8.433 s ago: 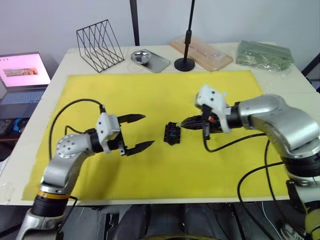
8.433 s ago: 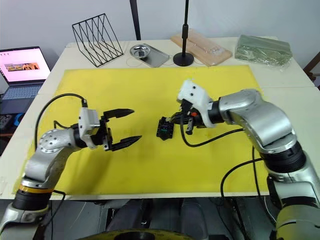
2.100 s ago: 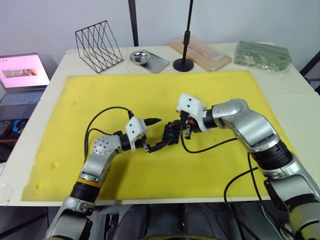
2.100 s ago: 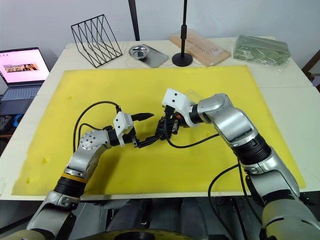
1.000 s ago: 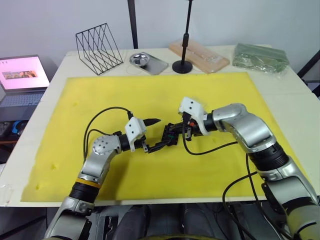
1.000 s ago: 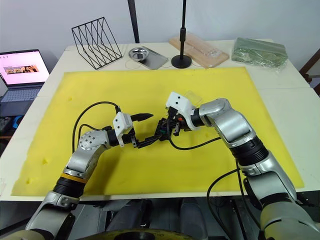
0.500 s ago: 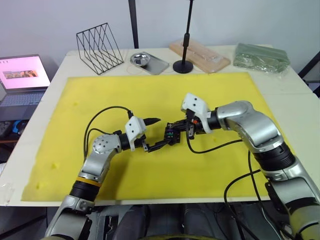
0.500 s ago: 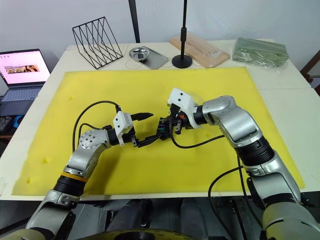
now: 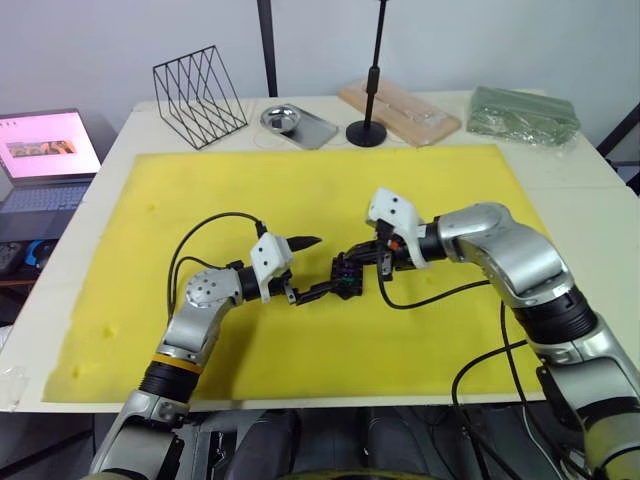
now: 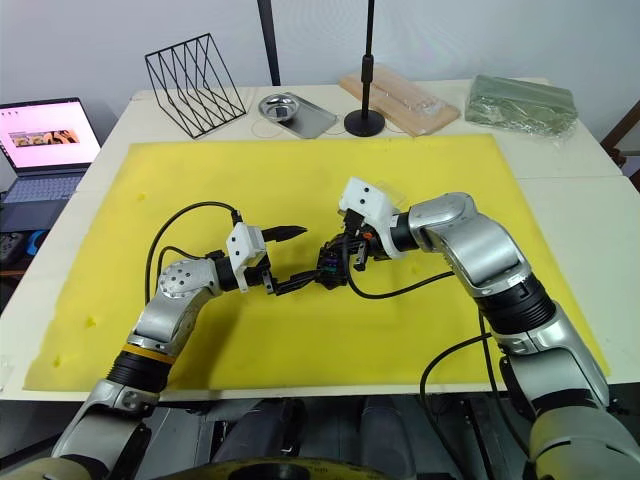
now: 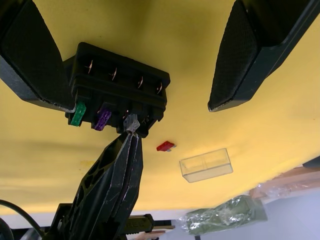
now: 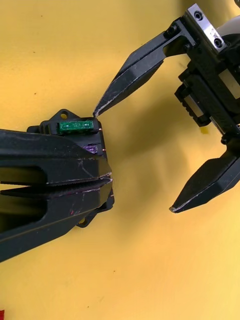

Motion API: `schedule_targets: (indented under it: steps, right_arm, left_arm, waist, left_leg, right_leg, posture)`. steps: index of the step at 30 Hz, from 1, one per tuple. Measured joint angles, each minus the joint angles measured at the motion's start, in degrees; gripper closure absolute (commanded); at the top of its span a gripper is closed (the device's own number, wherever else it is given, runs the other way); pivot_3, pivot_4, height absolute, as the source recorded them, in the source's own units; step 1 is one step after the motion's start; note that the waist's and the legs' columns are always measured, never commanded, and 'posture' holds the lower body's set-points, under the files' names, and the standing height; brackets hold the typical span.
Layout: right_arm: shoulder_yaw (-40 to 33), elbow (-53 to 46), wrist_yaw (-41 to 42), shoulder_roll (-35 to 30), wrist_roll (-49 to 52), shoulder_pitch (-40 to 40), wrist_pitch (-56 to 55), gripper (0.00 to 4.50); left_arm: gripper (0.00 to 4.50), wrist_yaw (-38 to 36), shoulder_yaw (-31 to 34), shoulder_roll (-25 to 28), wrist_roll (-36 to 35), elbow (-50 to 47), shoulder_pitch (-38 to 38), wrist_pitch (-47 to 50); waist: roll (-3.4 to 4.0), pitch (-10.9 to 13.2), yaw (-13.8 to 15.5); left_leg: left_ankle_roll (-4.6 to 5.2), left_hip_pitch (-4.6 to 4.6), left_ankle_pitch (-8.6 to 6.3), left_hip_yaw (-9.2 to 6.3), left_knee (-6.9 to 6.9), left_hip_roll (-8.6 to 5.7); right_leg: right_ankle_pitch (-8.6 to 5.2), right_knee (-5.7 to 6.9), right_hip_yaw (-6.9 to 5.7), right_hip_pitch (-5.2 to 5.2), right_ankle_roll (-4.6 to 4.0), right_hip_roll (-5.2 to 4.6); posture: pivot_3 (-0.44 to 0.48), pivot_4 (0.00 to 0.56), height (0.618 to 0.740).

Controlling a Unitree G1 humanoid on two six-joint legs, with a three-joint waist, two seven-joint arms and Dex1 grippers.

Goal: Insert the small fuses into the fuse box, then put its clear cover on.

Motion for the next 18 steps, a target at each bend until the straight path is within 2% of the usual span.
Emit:
schedule_targets:
  steps: [18]
  right_arm:
    - [0.46, 1.44, -2.71, 1.3, -0.47, 0.0, -0.05, 4.46]
  left_arm:
    - [0.0, -0.42, 0.0, -0.01, 0.0, 0.0, 0.0, 0.0]
  waist:
    - [0.0, 0.0, 0.0]
  left_leg:
    - [0.0, 0.0, 0.0, 0.0, 0.0, 0.0]
  right_leg:
    - [0.0, 0.0, 0.0, 0.0, 0.0, 0.0]
  posture:
    - [0.0, 0.15, 0.74]
